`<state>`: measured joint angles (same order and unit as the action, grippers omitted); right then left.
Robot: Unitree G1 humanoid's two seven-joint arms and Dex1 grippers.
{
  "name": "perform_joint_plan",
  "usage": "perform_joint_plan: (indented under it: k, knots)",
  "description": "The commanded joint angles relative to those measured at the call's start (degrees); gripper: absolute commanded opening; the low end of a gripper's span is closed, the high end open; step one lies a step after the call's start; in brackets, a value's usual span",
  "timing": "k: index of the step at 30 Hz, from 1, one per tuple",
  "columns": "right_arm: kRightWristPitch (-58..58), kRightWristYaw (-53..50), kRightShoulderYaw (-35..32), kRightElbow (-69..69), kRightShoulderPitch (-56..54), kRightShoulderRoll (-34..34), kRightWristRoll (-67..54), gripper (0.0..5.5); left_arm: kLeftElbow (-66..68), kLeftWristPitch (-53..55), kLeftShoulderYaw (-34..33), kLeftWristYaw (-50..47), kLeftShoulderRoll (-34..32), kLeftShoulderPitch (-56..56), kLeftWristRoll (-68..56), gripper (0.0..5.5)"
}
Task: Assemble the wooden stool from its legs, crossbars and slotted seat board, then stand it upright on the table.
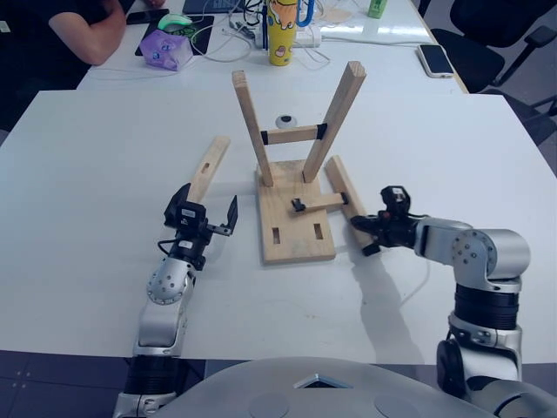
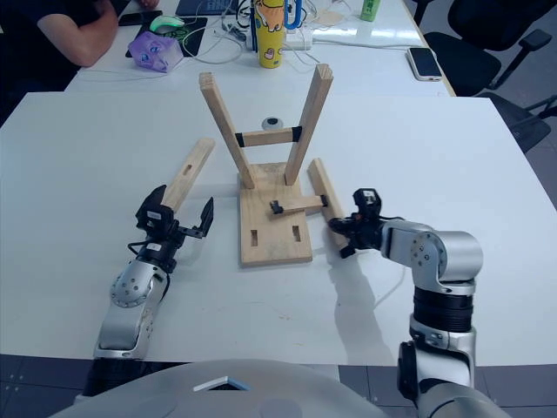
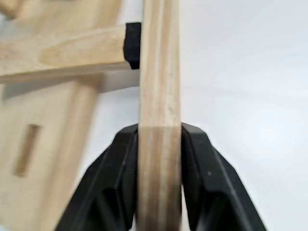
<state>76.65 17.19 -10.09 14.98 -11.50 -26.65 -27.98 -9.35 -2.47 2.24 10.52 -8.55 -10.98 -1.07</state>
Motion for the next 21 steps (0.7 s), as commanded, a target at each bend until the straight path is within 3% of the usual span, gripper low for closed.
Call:
perform_joint_plan:
  k: [1,8,17,21]
  knots:
    - [-5.6,5.4,-0.1,-3.7,1.9,-4.1,0.1,1.03,0.0,0.5,-0.2,-0.6,0.4,-0.9,0.1,5.40]
    - [-10.3,22.4,-6.0,-17.1,-1.1,-7.2,-8.6,1.03,0.5,2.4,-1.4,0.6,-0.2,0.6,-1.6,5.40]
    - [-16.3,67.8,6.1,-29.2,4.1,-29.1,-11.0,1.03,-0.4,7.6,-3.2,6.8,-2.9,2.1,-8.2,5.40]
    - [-12.9,75.2,10.4,-31.2,0.3,-31.6,-16.1,1.03,-2.9,13.9,-4.2,12.0,-5.5,2.9,-14.1,5.40]
